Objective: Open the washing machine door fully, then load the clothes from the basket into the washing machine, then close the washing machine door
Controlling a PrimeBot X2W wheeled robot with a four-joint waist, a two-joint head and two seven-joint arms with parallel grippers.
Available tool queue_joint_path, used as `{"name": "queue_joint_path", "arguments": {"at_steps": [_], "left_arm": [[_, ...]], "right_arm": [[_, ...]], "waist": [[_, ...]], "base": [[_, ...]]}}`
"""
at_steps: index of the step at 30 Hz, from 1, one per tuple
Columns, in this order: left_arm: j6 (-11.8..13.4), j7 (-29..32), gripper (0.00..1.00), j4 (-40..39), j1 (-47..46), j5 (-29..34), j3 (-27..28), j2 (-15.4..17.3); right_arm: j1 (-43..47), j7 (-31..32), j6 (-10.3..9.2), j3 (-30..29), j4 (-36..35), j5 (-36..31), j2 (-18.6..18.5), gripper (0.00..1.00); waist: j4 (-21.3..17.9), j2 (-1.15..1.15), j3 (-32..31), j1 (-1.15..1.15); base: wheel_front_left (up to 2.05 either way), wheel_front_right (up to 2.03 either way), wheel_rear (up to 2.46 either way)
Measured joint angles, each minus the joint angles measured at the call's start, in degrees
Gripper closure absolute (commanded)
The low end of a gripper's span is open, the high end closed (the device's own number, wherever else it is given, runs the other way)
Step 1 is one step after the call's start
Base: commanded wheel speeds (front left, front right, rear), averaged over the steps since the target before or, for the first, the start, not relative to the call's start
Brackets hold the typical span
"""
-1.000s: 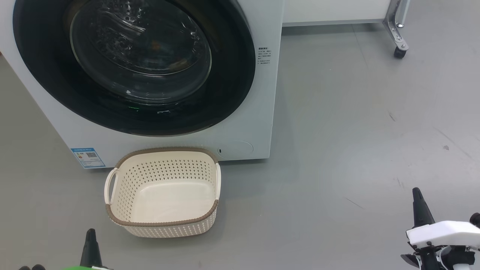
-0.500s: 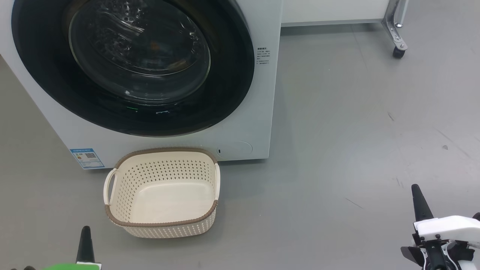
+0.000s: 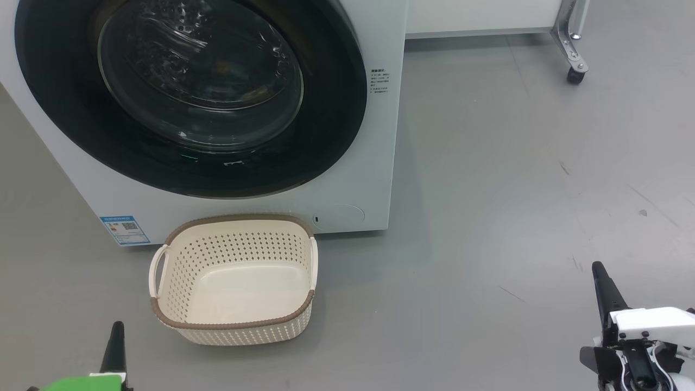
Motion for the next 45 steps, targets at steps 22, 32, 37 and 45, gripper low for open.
{"name": "queue_joint_path", "arguments": {"at_steps": [22,32,37,45], "left_arm": [[-1.2,2.9,1.0,0.9,-2.1,-15.3,2.1,1.1],[-1.3,2.9,1.0,1.3,-2.2,-15.5,2.1,1.1],[-1.5,2.9,1.0,1.5,-2.2,-15.5,2.1,1.1],[-1.5,2.9,1.0,1.6,-2.2,-15.5,2.1,1.1]], "right_arm": [[-2.3,3.5,-0.47,-1.6,0.0,14.3,0.5,1.0],[-2.3,3.5,-0.47,-1.6,0.0,14.3,0.6,1.0],[-2.3,3.5,-0.47,-1.6,0.0,14.3,0.6,1.0],[-2.3,3.5,-0.47,-1.6,0.0,14.3,0.6,1.0]], "waist": [[-0.3,0.0,-0.1,0.0],[-0.2,0.0,-0.1,0.0],[-0.2,0.0,-0.1,0.0],[-0.2,0.0,-0.1,0.0]], "base": [[0.0,0.0,0.0],[0.0,0.0,0.0],[0.0,0.0,0.0],[0.0,0.0,0.0]]}}
